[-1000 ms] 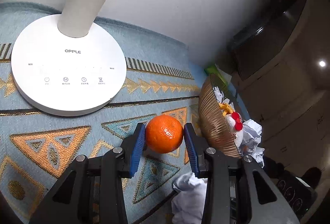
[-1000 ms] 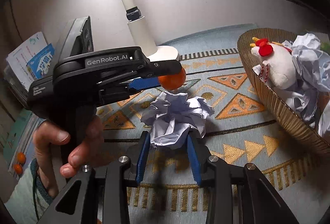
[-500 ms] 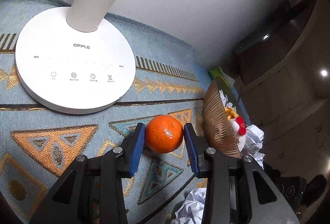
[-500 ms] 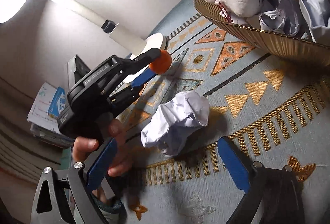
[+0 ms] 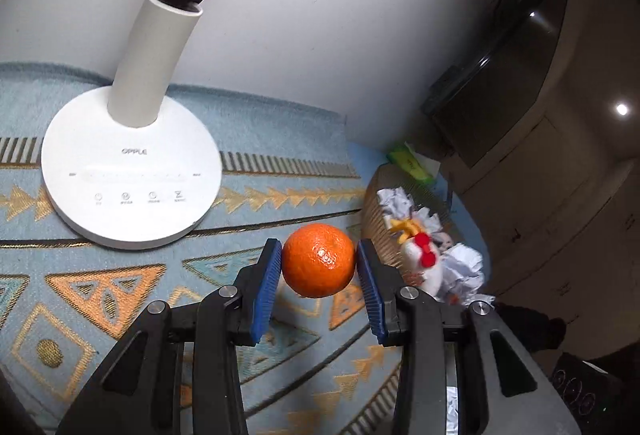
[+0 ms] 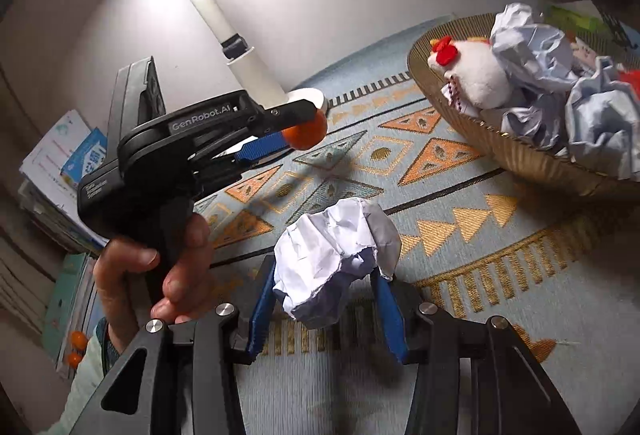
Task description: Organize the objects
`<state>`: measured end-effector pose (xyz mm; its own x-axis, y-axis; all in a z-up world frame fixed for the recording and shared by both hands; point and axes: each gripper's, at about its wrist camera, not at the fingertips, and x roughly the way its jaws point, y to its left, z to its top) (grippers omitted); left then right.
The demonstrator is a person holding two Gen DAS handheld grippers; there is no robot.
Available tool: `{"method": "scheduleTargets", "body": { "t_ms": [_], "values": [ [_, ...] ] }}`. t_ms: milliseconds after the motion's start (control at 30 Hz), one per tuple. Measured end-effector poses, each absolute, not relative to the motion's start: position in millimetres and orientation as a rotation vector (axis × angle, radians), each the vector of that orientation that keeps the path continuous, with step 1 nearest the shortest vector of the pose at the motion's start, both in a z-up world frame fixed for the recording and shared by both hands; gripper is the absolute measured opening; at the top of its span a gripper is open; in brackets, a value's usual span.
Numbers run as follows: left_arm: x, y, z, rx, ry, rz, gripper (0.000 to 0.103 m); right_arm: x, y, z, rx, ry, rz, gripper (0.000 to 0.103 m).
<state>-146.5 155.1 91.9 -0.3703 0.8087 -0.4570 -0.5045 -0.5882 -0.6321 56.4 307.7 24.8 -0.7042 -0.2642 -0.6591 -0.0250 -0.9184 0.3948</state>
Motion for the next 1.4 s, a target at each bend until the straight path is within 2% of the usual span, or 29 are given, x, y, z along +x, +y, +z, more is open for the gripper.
{"method": "scheduleTargets", "body": {
  "t_ms": [100, 267, 367, 500, 533, 567, 600, 700, 767, 900, 933, 967, 1000, 1033, 1067, 1200, 1300, 1400],
  "values": [
    [-123.9, 175.5, 132.7, -0.854, -0.421, 2.042, 0.036, 89.1, 315.8, 63.5, 1.064, -0.438, -2.845, 0.046],
    [-109.7, 255.7, 176.2, -0.776, -0.25, 2.026, 0.036, 112.6, 372.9, 137.4, 0.834, -0.388, -3.081, 0.047],
    [-122.6, 299.9, 174.6, -0.79, -0.179, 2.031, 0.036, 96.1, 415.5, 156.2, 0.81, -0.337, -3.238, 0.048],
    [-141.9, 337.6, 155.6, -0.823, -0.148, 2.082, 0.036, 44.8, 458.6, 148.9, 0.933, -0.398, -3.265, 0.05],
    [-145.2, 342.7, 150.3, -0.844, -0.135, 2.075, 0.036, 32.1, 464.1, 144.7, 0.94, -0.405, -3.26, 0.056],
    [-147.8, 346.3, 145.3, -0.876, -0.112, 2.054, 0.046, 22.0, 468.7, 140.8, 0.936, -0.394, -3.253, 0.066],
    [-149.6, 346.9, 141.3, -0.914, -0.094, 2.034, 0.052, 13.9, 471.2, 137.2, 0.934, -0.359, -3.256, 0.069],
    [-149.1, 323.7, 136.6, -0.93, -0.187, 2.044, 0.052, 15.1, 472.9, 131.1, 0.96, -0.211, -3.342, 0.069],
    [-144.5, 302.0, 140.2, -0.935, -0.276, 2.032, 0.052, 28.5, 470.0, 128.8, 0.931, -0.185, -3.35, 0.071],
    [-113.8, 251.0, 161.7, -0.881, -0.305, 2.044, 0.052, 68.9, 465.0, 131.6, 0.889, -0.315, -3.347, 0.076],
    [-100.9, 234.0, 168.5, -0.843, -0.301, 2.067, 0.052, 83.6, 462.0, 131.9, 0.849, -0.399, -3.367, 0.086],
    [-87.3, 216.8, 174.5, -0.809, -0.303, 2.092, 0.056, 99.3, 457.6, 130.4, 0.794, -0.497, -3.363, 0.091],
    [-73.6, 198.8, 180.4, -0.781, -0.304, 2.122, 0.072, 114.6, 449.7, 129.1, 0.731, -0.569, -3.33, 0.093],
    [-58.9, 178.7, 185.3, -0.748, -0.307, 2.163, 0.083, 126.8, 440.0, 127.6, 0.685, -0.617, -3.291, 0.095],
    [-43.6, 157.9, 188.9, -0.702, -0.314, 2.212, 0.101, 134.7, 429.0, 125.5, 0.662, -0.638, -3.263, 0.097],
    [6.4, 81.5, 189.2, -0.59, -0.294, 2.481, 0.102, 133.7, 373.5, 111.0, 0.708, -0.613, -3.162, 0.103],
    [19.7, 43.7, 170.6, -0.708, -0.176, 2.651, 0.102, 108.9, 323.6, 92.0, 0.84, -0.578, -3.023, 0.103],
    [24.8, 14.5, 144.5, -0.835, -0.095, 2.723, 0.102, 79.6, 273.8, 73.6, 0.944, -0.418, -2.973, 0.103]
  ]
}}
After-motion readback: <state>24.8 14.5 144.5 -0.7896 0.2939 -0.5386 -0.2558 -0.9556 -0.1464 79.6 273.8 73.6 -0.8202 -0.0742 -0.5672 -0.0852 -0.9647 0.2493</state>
